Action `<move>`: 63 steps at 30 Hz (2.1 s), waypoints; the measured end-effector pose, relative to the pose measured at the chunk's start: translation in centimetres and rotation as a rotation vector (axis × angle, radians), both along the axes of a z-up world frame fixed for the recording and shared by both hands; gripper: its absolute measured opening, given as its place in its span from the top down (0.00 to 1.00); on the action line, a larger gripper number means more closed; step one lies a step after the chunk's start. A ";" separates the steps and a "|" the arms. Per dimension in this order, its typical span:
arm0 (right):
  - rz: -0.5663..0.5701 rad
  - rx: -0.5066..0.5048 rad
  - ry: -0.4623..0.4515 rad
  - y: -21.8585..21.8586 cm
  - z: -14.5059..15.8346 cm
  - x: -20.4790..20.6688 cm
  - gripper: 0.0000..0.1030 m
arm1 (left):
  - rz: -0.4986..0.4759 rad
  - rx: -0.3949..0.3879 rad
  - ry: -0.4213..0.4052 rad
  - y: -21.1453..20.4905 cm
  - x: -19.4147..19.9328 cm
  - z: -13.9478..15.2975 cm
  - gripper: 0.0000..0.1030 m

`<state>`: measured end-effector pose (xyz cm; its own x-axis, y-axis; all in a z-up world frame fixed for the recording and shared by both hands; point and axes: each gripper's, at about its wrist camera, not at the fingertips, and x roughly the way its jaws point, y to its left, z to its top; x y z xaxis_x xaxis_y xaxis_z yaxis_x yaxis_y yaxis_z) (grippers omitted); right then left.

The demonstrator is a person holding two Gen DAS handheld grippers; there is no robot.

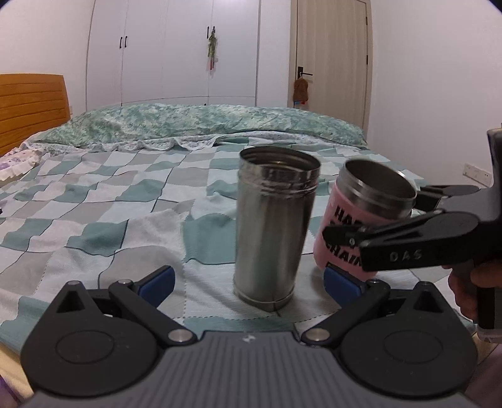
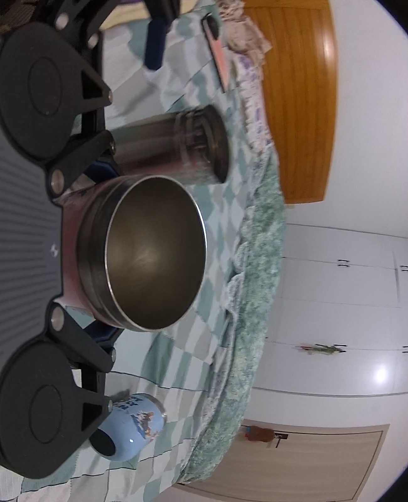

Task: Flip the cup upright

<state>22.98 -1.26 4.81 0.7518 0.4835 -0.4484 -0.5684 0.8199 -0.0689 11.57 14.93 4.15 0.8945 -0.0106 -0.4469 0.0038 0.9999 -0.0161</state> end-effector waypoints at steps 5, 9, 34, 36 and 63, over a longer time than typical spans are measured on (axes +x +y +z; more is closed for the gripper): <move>-0.001 -0.008 0.039 0.3 -1.4 0.7 0.19 | 0.018 -0.005 0.002 0.6 0.1 -0.4 0.00; 0.004 -0.002 0.032 0.0 -1.6 0.4 0.19 | 0.020 0.004 0.001 0.5 0.1 -0.3 0.00; -0.068 0.142 -0.165 -15.3 1.7 -11.8 0.00 | -0.024 0.004 -0.179 -9.2 -7.7 2.8 0.00; -0.095 0.129 -0.182 -17.0 1.2 -12.9 0.00 | -0.041 -0.004 -0.179 -10.8 -8.1 2.2 0.00; -0.289 0.142 -0.275 -24.1 -4.6 -17.5 0.00 | 0.005 0.062 -0.286 -17.4 -9.1 -3.5 0.00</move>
